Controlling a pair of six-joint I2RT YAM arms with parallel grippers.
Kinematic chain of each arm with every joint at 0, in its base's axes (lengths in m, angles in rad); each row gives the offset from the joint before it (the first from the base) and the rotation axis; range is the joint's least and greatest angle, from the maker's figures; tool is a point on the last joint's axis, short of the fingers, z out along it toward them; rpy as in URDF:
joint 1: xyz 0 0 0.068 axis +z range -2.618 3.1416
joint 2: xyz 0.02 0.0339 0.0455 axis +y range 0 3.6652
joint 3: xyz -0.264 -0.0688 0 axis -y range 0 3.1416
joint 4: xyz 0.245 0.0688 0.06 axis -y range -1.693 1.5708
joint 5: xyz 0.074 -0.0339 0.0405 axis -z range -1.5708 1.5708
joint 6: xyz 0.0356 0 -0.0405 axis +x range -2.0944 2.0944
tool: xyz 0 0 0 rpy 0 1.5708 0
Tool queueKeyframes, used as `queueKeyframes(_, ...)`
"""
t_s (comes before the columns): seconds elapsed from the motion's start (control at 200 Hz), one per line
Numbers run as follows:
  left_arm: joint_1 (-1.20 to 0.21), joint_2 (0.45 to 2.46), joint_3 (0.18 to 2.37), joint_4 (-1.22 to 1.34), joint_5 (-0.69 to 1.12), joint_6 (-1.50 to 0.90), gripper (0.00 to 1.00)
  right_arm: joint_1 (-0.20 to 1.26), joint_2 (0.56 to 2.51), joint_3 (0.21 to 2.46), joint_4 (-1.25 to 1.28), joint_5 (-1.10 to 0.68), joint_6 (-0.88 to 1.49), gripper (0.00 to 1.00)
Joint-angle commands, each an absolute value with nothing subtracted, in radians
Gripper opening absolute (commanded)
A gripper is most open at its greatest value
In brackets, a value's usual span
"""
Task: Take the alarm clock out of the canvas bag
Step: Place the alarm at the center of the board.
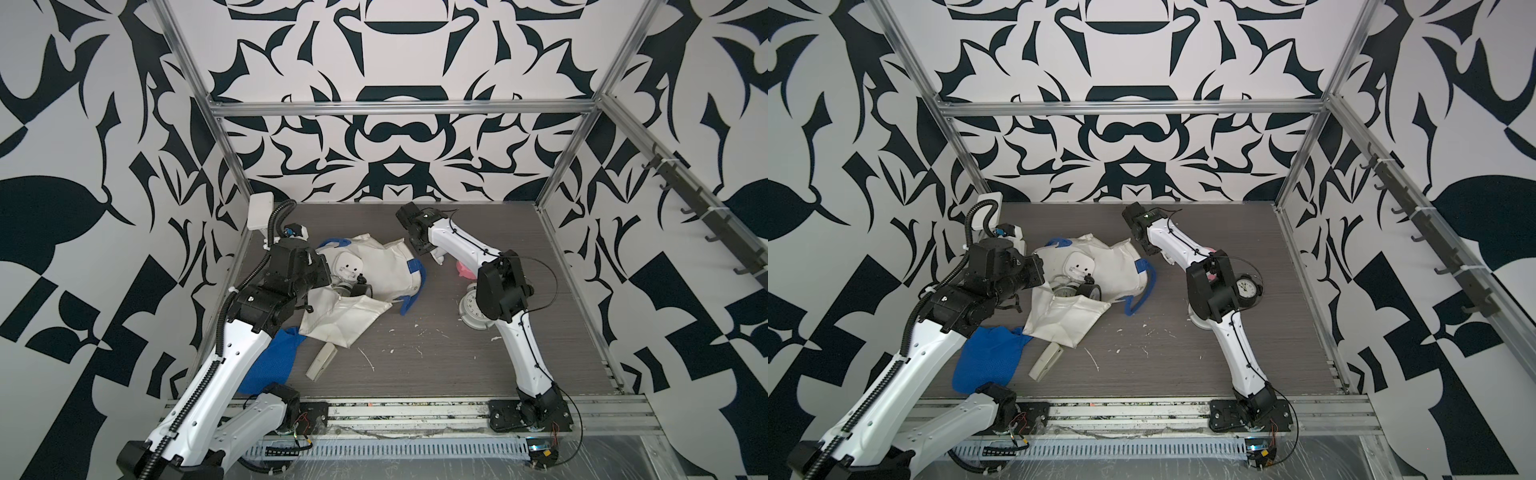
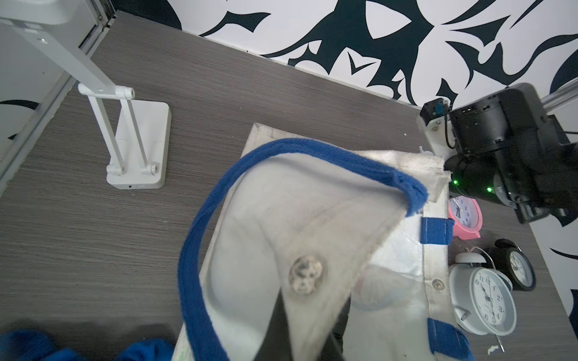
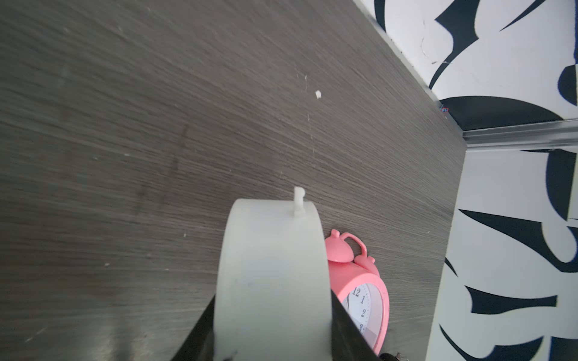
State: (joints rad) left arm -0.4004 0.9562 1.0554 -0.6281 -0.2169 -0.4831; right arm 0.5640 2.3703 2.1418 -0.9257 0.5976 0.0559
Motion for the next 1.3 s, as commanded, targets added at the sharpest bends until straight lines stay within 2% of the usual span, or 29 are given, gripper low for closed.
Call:
queueKeyframes(0.0, -0.396, 0.915, 1.059, -0.562, -0.217, -0.498, 0.0, 0.559, 2.333, 2.162, -0.932, 0.677, 0.036, 0.35)
queueKeyframes(0.55, -0.396, 0.919, 1.051, -0.55, -0.199, -0.503, 0.0, 0.551, 2.351, 2.083, -0.909, 0.76, 0.01, 0.38)
queueKeyframes(1.29, -0.397, 0.944, 1.058, -0.544, -0.168, -0.508, 0.0, 0.528, 2.4, 2.064, -0.899, 0.74, 0.02, 0.6)
